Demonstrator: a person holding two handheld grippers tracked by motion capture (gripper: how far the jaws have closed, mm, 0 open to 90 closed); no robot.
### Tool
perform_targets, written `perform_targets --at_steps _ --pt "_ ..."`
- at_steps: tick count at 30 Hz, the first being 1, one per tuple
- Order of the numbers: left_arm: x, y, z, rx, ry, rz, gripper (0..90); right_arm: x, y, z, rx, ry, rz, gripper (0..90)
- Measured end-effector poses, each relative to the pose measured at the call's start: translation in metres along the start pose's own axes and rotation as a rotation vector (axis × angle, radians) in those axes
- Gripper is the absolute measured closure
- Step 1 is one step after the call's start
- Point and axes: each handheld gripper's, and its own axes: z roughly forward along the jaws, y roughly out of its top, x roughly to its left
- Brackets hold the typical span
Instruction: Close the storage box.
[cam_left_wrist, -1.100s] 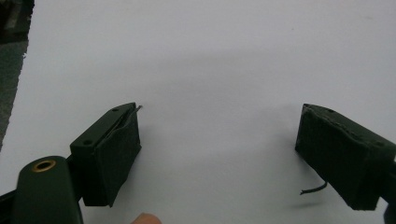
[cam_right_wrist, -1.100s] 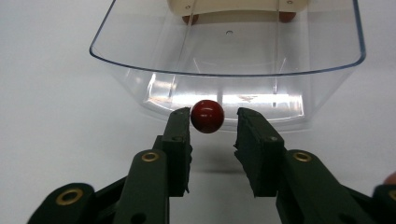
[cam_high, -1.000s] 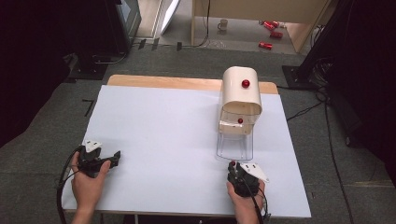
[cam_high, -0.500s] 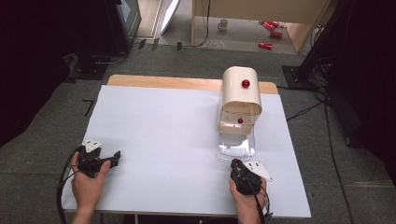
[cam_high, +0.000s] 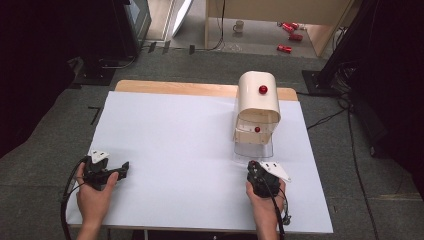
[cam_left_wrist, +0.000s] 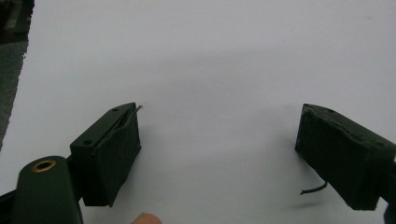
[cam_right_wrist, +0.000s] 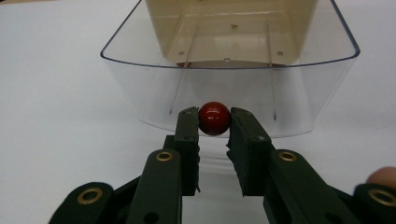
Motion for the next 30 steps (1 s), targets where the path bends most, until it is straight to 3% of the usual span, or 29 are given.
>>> perform_targets --at_steps 30 --pt "0.0 0.0 0.0 0.0 0.0 0.0 13.8 -0.007 0.031 0.038 0.021 -0.001 -0.002 74.6"
